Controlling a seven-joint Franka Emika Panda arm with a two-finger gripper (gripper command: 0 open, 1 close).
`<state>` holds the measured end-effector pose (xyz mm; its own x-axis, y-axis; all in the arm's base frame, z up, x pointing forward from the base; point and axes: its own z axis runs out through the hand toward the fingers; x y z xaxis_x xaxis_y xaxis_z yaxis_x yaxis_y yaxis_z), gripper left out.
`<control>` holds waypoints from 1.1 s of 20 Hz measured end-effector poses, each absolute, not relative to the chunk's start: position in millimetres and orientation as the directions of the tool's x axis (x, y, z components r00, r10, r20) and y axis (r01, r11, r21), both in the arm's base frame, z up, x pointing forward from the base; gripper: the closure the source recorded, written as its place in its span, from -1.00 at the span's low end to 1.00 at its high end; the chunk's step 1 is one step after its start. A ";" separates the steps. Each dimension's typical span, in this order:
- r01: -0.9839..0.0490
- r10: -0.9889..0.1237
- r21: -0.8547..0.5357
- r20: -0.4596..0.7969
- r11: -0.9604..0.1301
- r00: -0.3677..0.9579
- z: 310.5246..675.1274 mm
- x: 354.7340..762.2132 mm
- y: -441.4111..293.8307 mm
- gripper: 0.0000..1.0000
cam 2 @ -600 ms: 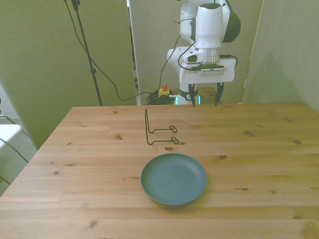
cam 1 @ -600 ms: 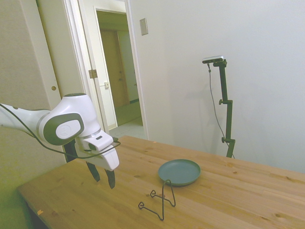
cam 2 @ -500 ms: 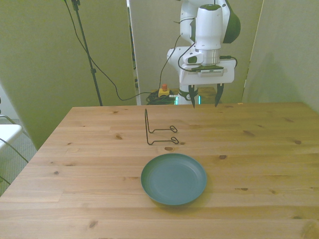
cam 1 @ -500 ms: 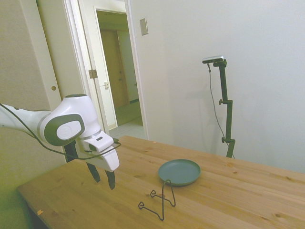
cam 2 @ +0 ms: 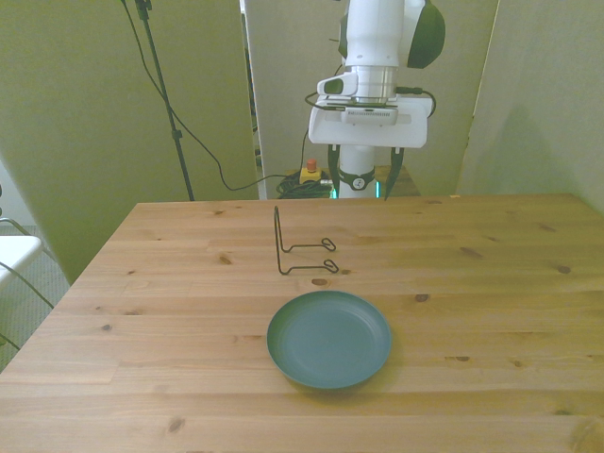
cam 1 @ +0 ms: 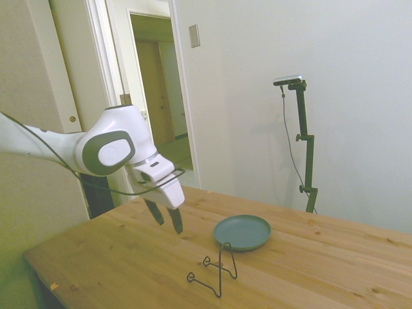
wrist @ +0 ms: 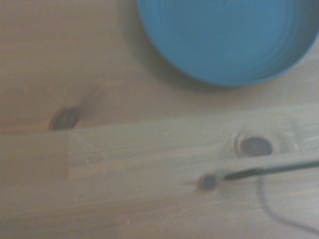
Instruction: Load the plate
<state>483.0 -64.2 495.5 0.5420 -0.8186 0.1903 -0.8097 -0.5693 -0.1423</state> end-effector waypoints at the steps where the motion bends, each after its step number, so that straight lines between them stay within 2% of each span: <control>1: -0.818 -0.826 -0.143 0.190 -0.558 0.530 500.8 495.6 -72.2 -1.00; 5: -0.855 -0.858 -0.131 0.197 -0.503 0.475 520.6 543.4 -118.6 -1.00; 9: -0.896 -0.888 -0.091 0.208 -0.435 0.410 524.5 577.3 -183.8 -1.00; 16: -0.921 -0.907 -0.030 0.186 -0.389 0.377 511.1 605.5 -273.0 -1.00; 22: -0.914 -0.904 -0.006 0.150 -0.405 0.399 503.5 624.7 -282.4 -1.00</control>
<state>624.7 -282.4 503.5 0.3993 -0.9045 0.1499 -0.9144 -0.4048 -0.0064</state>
